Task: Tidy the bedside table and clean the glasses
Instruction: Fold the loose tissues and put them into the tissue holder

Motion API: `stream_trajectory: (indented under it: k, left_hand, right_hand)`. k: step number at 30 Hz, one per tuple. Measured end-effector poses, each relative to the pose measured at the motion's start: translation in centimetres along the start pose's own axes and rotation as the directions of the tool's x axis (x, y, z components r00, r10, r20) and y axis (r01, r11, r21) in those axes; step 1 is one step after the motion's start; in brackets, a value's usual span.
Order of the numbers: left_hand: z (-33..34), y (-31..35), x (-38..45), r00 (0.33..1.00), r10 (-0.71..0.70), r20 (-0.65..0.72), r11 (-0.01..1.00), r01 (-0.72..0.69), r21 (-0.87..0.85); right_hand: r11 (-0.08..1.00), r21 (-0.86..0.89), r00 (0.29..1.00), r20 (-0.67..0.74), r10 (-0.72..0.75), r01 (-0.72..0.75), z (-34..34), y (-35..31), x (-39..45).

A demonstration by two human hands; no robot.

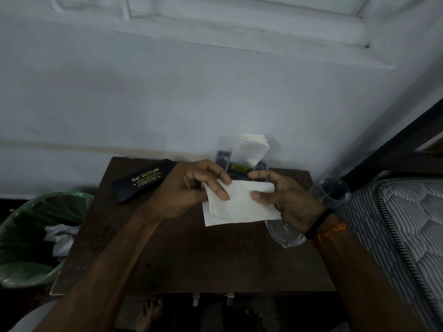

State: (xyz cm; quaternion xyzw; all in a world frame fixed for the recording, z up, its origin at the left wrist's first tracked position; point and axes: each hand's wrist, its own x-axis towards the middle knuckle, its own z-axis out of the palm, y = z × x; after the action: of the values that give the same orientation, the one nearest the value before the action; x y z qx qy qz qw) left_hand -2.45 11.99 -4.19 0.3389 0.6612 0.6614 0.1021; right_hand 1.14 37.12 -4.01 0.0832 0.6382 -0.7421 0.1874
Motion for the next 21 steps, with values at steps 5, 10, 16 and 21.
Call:
stream_trajectory:
  k: [5,10,16,21]
  left_hand:
    - [-0.8,0.2,-0.1,0.993,-0.048,0.111,0.997,0.041,0.058]
    - [-1.2,1.1,-0.3,0.947,-0.3,0.115,0.944,0.313,-0.109]
    - [2.0,0.9,-0.1,0.741,-0.616,0.267,0.787,0.591,0.175]
    - [2.2,1.0,-0.5,0.634,-0.683,0.363,0.681,0.732,0.003]
  right_hand:
    - [0.995,-0.056,0.997,0.033,-0.076,0.077,-0.6,0.2,0.0]
    - [0.946,-0.284,0.987,0.082,-0.136,0.154,-0.8,0.0,-0.1]
    - [0.893,-0.405,0.97,0.212,-0.116,0.195,1.0,-0.2,0.2]
    - [0.905,-0.385,0.984,0.07,-0.167,0.181,0.3,-0.4,0.4]
